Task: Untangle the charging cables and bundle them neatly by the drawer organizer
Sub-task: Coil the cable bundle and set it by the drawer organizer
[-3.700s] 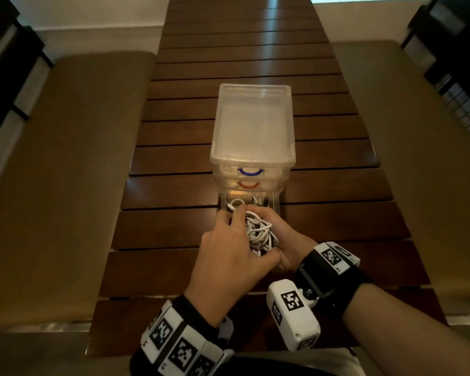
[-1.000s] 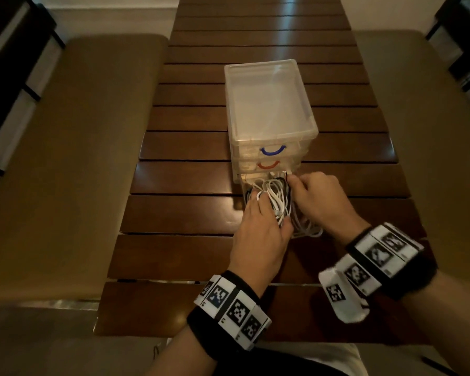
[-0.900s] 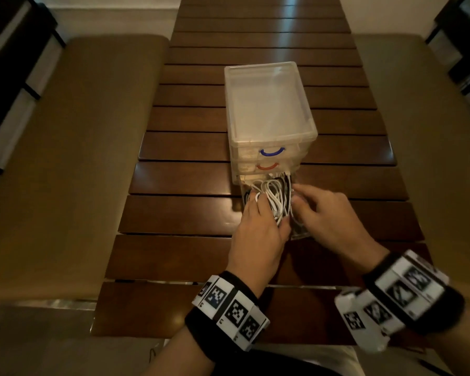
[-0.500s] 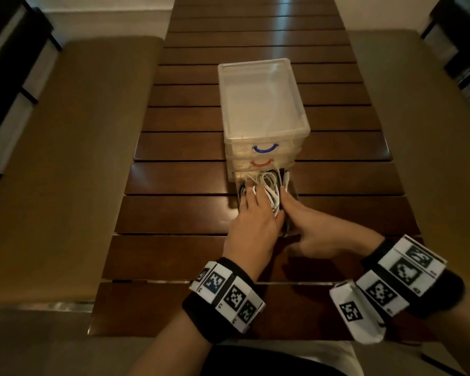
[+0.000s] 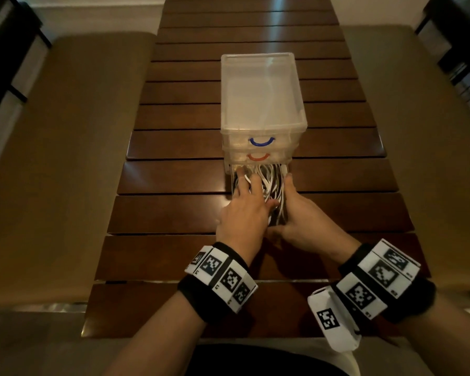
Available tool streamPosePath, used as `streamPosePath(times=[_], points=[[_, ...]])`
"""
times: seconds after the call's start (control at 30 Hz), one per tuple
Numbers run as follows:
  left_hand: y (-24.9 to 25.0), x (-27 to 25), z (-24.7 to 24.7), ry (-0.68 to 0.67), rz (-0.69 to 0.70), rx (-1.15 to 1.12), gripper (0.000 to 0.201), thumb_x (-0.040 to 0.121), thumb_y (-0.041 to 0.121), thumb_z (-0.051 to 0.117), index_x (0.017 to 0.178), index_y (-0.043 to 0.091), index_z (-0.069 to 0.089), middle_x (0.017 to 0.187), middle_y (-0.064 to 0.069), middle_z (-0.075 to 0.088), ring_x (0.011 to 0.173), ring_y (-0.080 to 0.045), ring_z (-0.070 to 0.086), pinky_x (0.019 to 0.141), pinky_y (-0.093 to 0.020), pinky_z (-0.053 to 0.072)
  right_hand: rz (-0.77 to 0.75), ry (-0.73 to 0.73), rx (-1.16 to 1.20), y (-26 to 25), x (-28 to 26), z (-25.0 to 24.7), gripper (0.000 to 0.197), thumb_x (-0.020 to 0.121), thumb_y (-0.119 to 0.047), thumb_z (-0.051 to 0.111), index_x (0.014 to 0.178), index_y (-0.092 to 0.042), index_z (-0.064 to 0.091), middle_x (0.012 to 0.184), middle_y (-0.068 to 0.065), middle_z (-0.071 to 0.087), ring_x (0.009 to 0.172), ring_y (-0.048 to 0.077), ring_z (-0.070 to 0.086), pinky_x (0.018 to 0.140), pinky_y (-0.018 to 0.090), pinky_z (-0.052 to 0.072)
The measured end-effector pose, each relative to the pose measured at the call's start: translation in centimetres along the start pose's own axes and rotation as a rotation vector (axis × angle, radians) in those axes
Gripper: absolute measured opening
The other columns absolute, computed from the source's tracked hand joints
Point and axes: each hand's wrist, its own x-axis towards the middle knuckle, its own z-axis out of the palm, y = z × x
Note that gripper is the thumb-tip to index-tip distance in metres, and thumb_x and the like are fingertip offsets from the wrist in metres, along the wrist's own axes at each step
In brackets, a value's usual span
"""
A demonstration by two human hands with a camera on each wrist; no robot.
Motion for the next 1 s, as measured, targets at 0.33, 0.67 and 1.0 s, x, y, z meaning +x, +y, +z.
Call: streamPosePath(times=[0.33, 0.67, 1.0], points=[[-0.9, -0.1, -2.2, -0.218, 0.184, 0.018, 0.055, 0.106, 0.039, 0.028, 0.153, 0.015, 0.015, 0.162, -0.012, -0.001, 0.143, -0.036, 0.026, 0.106, -0.049, 0.035, 0.001, 0.086, -0.144, 0.4, 1.2, 0.8, 0.098, 0.089, -0.021, 0.069, 0.158, -0.019, -0.001, 0.135, 0.013, 0.057, 0.122, 0.03, 0.055, 0.097, 0.039, 0.048], [-0.5, 0.4, 0.1, -0.053, 0.099, 0.127, 0.072, 0.1, 0.027, 0.045, 0.153, 0.019, -0.003, 0.161, -0.019, -0.006, 0.14, -0.031, 0.037, 0.085, -0.04, 0.053, 0.018, 0.126, -0.228, 0.0, 1.7, 1.8, 0.094, 0.09, -0.014, 0.063, 0.157, -0.014, -0.003, 0.137, 0.013, 0.055, 0.113, 0.03, 0.062, 0.088, 0.038, 0.052], [-1.6, -0.5, 0.1, -0.061, 0.173, 0.036, 0.065, 0.103, 0.043, 0.027, 0.154, 0.023, -0.009, 0.162, -0.002, -0.018, 0.15, -0.02, 0.01, 0.091, -0.044, 0.049, -0.046, -0.026, -0.044, 0.1, 1.0, -0.1, 0.072, 0.104, -0.03, 0.044, 0.158, -0.013, -0.001, 0.165, 0.009, 0.012, 0.148, 0.025, 0.024, 0.117, 0.033, 0.025]])
